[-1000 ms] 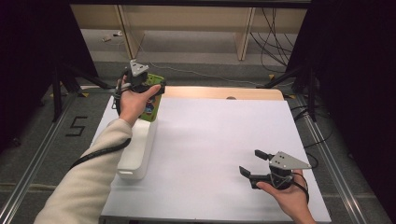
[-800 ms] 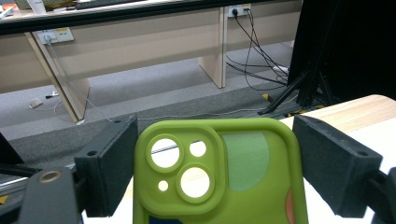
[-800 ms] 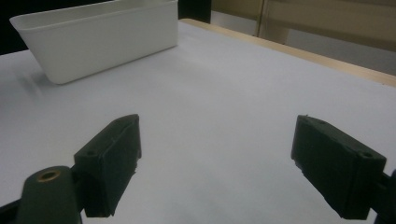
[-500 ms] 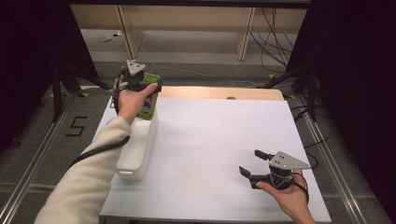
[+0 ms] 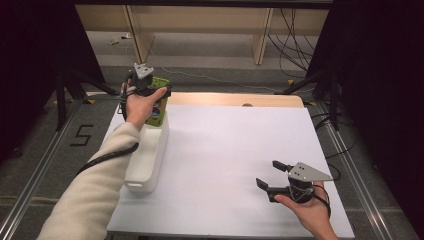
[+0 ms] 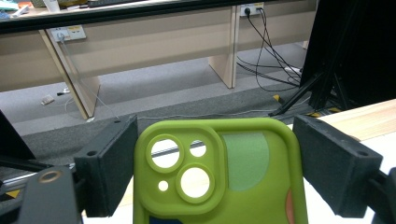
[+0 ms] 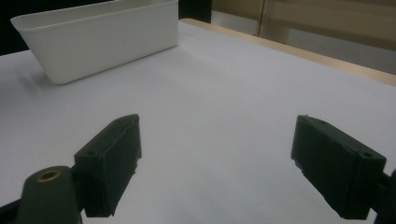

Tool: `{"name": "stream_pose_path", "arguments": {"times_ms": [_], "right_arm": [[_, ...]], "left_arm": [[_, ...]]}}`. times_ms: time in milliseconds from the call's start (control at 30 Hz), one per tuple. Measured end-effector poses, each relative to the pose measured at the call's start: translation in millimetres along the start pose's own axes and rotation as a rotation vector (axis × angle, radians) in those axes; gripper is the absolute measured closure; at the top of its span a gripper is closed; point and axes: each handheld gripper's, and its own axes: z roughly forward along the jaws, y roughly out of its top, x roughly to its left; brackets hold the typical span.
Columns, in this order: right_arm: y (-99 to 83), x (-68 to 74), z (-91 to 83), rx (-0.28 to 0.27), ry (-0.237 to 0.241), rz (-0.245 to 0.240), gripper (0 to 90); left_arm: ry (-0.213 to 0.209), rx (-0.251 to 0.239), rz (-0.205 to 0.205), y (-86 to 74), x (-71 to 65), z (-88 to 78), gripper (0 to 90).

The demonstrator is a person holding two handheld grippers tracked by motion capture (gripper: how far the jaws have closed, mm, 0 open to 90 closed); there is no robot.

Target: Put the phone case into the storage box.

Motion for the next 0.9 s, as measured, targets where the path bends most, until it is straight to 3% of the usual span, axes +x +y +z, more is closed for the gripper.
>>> {"name": "stream_pose_path", "arguments": {"times_ms": [900], "right_arm": [[-0.2,-0.6,0.0,-0.004,0.000,-0.001,17.2]], "left_arm": [[0.027,0.013,0.000,-7.1,8.9,15.6,16.6]]}}
